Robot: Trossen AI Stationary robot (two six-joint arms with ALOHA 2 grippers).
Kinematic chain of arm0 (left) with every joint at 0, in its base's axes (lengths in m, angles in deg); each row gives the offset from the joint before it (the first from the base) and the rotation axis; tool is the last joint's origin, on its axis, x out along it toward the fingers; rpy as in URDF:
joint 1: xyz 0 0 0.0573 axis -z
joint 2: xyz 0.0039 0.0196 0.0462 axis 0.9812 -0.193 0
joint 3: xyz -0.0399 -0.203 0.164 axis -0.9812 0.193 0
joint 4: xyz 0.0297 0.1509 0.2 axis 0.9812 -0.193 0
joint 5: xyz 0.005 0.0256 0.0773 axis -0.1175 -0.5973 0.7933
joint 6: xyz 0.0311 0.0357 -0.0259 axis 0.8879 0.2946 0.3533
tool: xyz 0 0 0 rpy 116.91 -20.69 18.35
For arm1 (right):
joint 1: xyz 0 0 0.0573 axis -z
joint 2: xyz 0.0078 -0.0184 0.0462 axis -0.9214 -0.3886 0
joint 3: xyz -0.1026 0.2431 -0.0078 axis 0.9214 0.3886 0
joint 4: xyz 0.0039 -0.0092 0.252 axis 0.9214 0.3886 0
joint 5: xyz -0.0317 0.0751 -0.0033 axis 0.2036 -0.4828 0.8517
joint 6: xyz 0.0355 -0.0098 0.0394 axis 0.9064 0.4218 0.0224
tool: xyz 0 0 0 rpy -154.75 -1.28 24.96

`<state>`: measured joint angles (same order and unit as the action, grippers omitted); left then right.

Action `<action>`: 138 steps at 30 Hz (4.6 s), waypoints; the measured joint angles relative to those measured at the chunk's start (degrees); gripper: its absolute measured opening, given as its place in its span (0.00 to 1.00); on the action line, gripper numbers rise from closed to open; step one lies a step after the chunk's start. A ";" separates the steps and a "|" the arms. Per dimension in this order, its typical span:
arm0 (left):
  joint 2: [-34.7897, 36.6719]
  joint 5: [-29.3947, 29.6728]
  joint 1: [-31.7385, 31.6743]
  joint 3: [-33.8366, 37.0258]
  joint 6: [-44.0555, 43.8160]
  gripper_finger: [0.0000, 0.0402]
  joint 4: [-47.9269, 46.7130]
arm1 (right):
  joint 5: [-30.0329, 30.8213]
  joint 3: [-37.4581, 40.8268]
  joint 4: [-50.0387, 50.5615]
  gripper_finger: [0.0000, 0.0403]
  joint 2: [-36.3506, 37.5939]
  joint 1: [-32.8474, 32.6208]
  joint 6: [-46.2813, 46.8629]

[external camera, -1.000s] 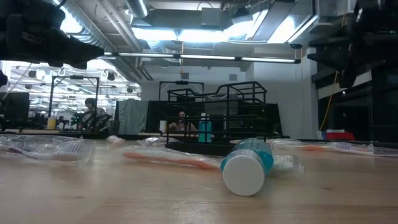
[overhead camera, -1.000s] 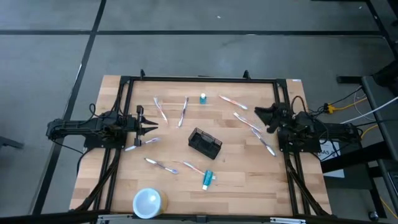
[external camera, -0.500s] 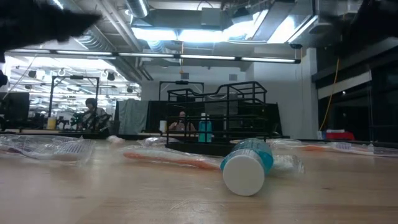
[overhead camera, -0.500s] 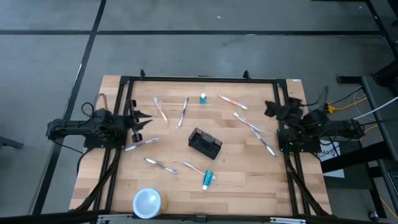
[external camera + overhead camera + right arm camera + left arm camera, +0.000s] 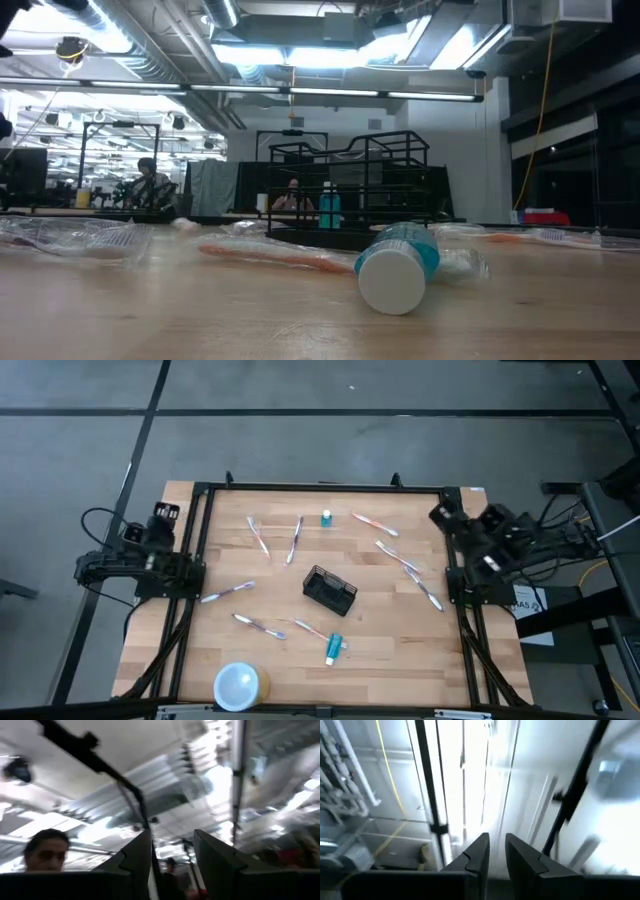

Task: Pick & Place toothbrushing station
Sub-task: Put the blue mouthwash into the wire organizer

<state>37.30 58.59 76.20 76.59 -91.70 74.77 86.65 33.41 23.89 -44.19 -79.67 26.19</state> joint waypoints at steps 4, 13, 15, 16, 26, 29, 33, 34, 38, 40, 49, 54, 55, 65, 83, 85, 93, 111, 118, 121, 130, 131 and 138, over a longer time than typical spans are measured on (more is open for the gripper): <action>0.00 3.81 0.00 0.00 -5.65 0.15 4.57 | -6.24 -10.76 11.59 0.37 -1.06 0.04 -1.32; 0.02 5.71 -0.07 -0.19 -10.57 0.15 3.78 | 10.76 -37.11 67.35 0.37 -1.04 0.04 -1.03; 0.02 4.35 -0.07 -0.47 -12.44 0.15 -2.51 | 17.88 -42.79 84.02 0.37 -1.92 0.04 3.60; 0.02 4.45 -0.07 -1.17 -13.71 0.15 -7.51 | 20.80 -45.14 92.28 0.37 -2.58 0.06 6.52; -12.22 -0.92 -0.04 -23.16 -17.74 0.15 -36.20 | 13.89 -51.89 103.87 0.37 -6.27 0.04 12.14; -20.05 -4.94 -0.04 -32.52 -14.17 0.15 -36.30 | 9.26 -51.91 94.84 0.37 -6.19 0.04 5.52; -28.86 -5.39 -0.04 -43.88 4.50 0.15 -36.93 | 7.49 -51.91 89.13 0.37 -5.08 0.04 -1.34; -30.62 -4.92 -0.04 -46.32 7.72 0.15 -36.64 | 7.52 -51.94 89.21 0.37 -4.70 0.04 -2.21; -36.88 -3.89 -0.07 -55.07 9.17 0.15 -38.65 | 7.22 -51.97 88.33 0.37 -4.93 0.04 -2.42; -38.95 -4.66 -0.09 -59.13 8.45 0.15 -43.88 | 3.94 -51.96 85.51 0.37 -5.84 0.05 -2.19; -45.72 -21.71 0.01 -69.32 2.50 0.15 -57.31 | -13.03 -51.92 71.31 0.37 -10.26 0.04 -3.02; -46.16 -17.74 -0.07 -69.84 1.37 0.22 -57.59 | -5.08 -51.91 71.86 0.37 -10.09 0.04 -1.75; -46.14 -16.17 -0.04 -69.85 1.27 0.24 -58.56 | -2.34 -51.93 73.15 0.37 -10.09 0.04 -1.40; -46.07 10.64 1.60 -69.85 -0.31 0.52 -77.84 | 18.78 -56.96 103.19 0.37 -16.53 0.11 4.17; -54.32 41.15 10.31 -69.85 -13.24 0.47 -104.56 | 11.58 -50.59 130.89 0.37 -40.47 13.34 13.83; -53.94 41.41 10.70 -69.84 -15.27 0.48 -106.31 | 8.21 -46.53 126.68 0.37 -41.85 15.22 11.33; -49.97 45.37 17.65 -69.85 -22.64 0.52 -113.00 | -1.31 -26.78 111.05 0.37 -40.80 23.07 8.08; -48.65 52.54 24.48 -69.85 -24.08 0.52 -110.16 | 3.54 -17.49 96.20 0.37 -42.71 31.67 1.12; -48.76 52.46 24.46 -69.83 -24.24 0.52 -109.27 | -3.17 -17.49 86.64 0.37 -44.08 30.52 -4.91; -48.97 54.55 24.46 -69.83 -25.90 0.52 -109.46 | -5.62 -18.03 77.87 0.37 -43.31 30.72 0.46; -48.92 62.69 24.46 -69.83 -32.26 0.52 -114.55 | -4.86 -25.20 70.12 0.37 -45.43 32.78 19.37; -48.92 63.01 24.45 -69.83 -33.47 0.52 -115.94 | -4.80 -26.68 71.13 0.37 -46.08 32.66 20.16; -49.06 63.17 24.44 -69.83 -41.91 0.52 -127.34 | -4.18 -42.93 85.22 0.37 -55.22 31.64 18.81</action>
<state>-11.76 121.76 100.63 6.76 -133.61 -52.57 82.47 -9.53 109.11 -99.41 -48.02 45.00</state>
